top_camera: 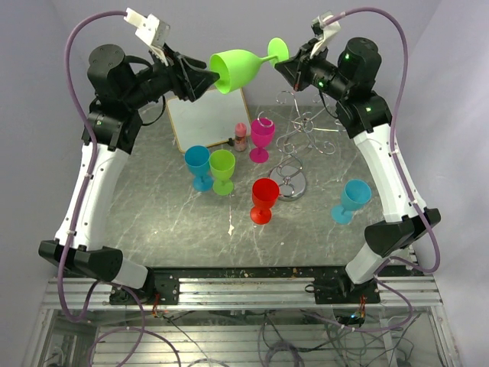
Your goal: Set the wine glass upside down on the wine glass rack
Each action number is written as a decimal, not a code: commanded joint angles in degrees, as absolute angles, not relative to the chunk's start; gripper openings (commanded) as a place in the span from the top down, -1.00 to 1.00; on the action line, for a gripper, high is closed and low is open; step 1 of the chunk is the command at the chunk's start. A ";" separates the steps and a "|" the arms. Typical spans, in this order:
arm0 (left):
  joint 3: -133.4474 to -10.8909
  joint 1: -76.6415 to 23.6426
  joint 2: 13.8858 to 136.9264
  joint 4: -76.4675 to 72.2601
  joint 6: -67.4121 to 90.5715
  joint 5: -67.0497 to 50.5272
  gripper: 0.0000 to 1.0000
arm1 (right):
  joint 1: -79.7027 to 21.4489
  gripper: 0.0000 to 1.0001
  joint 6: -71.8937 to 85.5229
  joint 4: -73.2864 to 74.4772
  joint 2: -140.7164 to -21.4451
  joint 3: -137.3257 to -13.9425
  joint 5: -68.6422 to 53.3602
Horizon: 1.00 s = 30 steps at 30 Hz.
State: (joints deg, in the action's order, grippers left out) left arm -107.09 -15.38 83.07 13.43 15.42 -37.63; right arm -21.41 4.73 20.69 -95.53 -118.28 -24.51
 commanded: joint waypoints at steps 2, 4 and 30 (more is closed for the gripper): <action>-104.87 -15.38 78.20 17.39 10.60 -33.46 -0.50 | -20.86 1.00 -4.38 22.21 -93.74 -119.39 -14.65; -104.24 -15.38 76.84 20.27 7.94 -31.65 -0.59 | -20.47 1.00 -8.01 22.89 -93.09 -119.11 -9.64; -95.71 -12.04 66.59 34.55 -14.64 -24.83 -0.93 | -16.90 1.00 -56.80 5.40 -96.37 -111.08 34.74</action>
